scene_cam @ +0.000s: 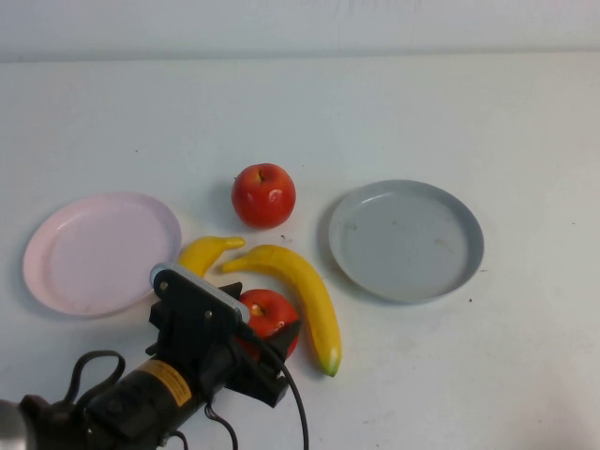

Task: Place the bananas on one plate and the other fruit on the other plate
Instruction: Put one type of fruit in the left plate

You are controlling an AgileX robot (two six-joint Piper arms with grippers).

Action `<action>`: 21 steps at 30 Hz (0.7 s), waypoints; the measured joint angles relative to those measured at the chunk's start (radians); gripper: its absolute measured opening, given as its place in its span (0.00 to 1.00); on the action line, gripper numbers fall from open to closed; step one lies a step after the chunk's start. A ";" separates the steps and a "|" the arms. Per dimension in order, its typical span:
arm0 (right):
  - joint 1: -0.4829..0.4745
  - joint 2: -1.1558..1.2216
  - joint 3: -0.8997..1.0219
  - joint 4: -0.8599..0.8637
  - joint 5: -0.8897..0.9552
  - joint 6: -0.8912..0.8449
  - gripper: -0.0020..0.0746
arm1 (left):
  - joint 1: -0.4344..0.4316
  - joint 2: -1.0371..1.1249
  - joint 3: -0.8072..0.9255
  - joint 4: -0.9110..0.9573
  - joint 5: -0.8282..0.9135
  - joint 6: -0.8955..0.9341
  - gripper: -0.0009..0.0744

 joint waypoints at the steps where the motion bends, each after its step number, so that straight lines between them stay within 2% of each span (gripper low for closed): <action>1: 0.000 0.000 0.000 0.000 0.000 0.000 0.00 | 0.000 0.000 0.000 0.000 0.000 0.000 0.78; 10: 0.000 0.000 0.000 0.000 0.000 0.000 0.00 | 0.000 -0.020 0.000 0.000 0.004 0.019 0.78; 17: 0.000 0.000 0.000 0.000 0.000 0.000 0.00 | 0.005 -0.196 0.002 -0.025 0.009 0.025 0.78; 19: 0.000 0.000 0.000 0.000 0.000 0.000 0.00 | 0.030 -0.245 0.002 -0.049 0.007 0.025 0.78; 21: 0.000 0.000 0.000 0.000 0.000 0.000 0.00 | 0.097 -0.277 0.002 -0.077 0.007 0.029 0.78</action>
